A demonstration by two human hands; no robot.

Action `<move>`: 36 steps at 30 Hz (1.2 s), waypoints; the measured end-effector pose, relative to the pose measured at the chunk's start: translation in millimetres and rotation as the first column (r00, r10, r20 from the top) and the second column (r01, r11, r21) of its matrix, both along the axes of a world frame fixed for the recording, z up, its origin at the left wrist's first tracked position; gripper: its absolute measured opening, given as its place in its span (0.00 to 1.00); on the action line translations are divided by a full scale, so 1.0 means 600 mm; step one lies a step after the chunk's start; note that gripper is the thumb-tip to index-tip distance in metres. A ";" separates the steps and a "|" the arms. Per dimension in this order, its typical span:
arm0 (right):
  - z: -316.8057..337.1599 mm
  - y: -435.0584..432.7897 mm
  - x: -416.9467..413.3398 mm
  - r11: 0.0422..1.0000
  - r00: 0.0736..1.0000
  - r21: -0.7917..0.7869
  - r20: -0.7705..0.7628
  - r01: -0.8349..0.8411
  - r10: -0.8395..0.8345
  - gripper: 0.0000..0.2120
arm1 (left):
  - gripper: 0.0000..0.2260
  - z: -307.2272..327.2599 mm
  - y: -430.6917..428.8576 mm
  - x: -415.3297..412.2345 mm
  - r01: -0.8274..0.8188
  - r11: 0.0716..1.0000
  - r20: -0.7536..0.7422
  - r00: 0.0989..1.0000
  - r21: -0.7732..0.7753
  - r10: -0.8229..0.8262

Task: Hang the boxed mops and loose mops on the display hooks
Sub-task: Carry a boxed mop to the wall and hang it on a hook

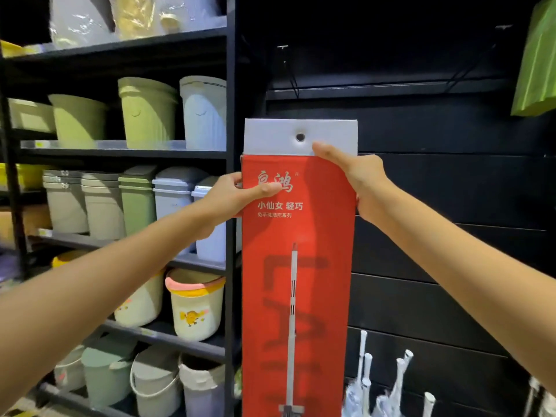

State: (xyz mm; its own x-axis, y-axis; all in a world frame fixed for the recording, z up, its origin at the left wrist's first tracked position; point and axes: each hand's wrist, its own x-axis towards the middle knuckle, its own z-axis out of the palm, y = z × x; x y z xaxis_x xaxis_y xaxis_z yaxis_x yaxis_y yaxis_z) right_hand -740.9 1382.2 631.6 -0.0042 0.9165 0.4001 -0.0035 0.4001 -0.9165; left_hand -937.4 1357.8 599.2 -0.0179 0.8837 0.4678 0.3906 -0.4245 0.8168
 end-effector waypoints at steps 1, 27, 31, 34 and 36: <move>0.002 0.034 -0.015 1.000 1.000 -0.006 -0.015 -0.001 0.001 0.41 | 0.08 -0.002 0.039 -0.014 0.005 1.000 0.017 1.000 0.011 -0.005; 0.235 0.682 -0.206 0.975 0.991 0.198 -0.109 0.096 -0.076 0.21 | 0.16 0.218 0.770 -0.192 0.086 0.960 0.066 0.992 0.266 -0.107; 0.273 0.751 -0.208 0.973 0.992 0.211 -0.097 0.098 -0.079 0.17 | 0.19 0.250 0.842 -0.193 0.075 0.959 0.109 0.988 0.274 -0.108; 0.309 0.791 -0.211 0.972 0.994 0.218 -0.085 0.085 -0.068 0.18 | 0.29 0.282 0.879 -0.195 0.061 0.962 0.125 0.987 0.266 -0.098; 0.337 0.811 -0.211 0.973 0.994 0.214 -0.081 0.083 -0.067 0.18 | 0.36 0.312 0.895 -0.198 0.062 0.963 0.119 0.988 0.263 -0.096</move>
